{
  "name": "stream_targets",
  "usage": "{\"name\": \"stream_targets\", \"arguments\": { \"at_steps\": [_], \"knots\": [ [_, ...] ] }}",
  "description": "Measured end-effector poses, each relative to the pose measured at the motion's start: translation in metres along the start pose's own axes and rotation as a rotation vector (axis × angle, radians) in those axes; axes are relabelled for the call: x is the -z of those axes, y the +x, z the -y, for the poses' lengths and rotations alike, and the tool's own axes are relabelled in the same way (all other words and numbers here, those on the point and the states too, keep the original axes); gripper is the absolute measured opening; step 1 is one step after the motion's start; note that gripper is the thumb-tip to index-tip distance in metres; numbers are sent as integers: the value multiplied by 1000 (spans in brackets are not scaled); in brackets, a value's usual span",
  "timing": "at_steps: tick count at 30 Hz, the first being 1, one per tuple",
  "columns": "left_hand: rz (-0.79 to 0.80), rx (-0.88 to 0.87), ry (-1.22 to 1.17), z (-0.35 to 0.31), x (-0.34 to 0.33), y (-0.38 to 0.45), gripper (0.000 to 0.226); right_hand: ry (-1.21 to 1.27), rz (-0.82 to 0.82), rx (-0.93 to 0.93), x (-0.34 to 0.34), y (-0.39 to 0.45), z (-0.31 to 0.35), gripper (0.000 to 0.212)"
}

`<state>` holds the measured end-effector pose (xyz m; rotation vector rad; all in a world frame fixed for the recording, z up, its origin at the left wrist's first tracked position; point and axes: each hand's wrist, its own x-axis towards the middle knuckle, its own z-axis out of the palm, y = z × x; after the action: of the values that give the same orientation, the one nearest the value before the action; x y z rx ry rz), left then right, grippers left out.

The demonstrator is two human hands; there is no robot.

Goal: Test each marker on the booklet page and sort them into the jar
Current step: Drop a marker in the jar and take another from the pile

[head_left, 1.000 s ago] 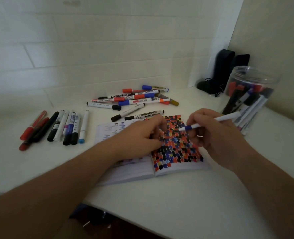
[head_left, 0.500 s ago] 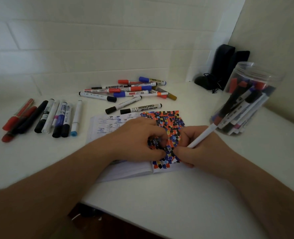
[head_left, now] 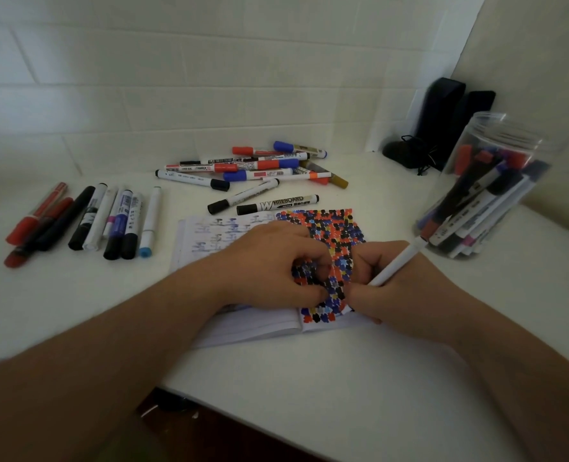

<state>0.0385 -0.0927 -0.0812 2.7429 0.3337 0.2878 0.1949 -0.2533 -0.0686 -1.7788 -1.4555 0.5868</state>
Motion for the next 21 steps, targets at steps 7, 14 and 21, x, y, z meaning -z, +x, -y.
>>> {"name": "stream_targets", "arguments": {
  "at_steps": [7, 14, 21],
  "knots": [
    [-4, 0, -3, 2, -1, 0, 29, 49, 24, -22, -1, -1, 1, 24],
    [-11, -11, -5, 1, -1, 0, 28, 11, 13, 17, -1, -1, 1, 27],
    [-7, -2, 7, 2, -1, 0, 33, 76, -22, -35, -2, -1, -3, 24]
  ]
}}
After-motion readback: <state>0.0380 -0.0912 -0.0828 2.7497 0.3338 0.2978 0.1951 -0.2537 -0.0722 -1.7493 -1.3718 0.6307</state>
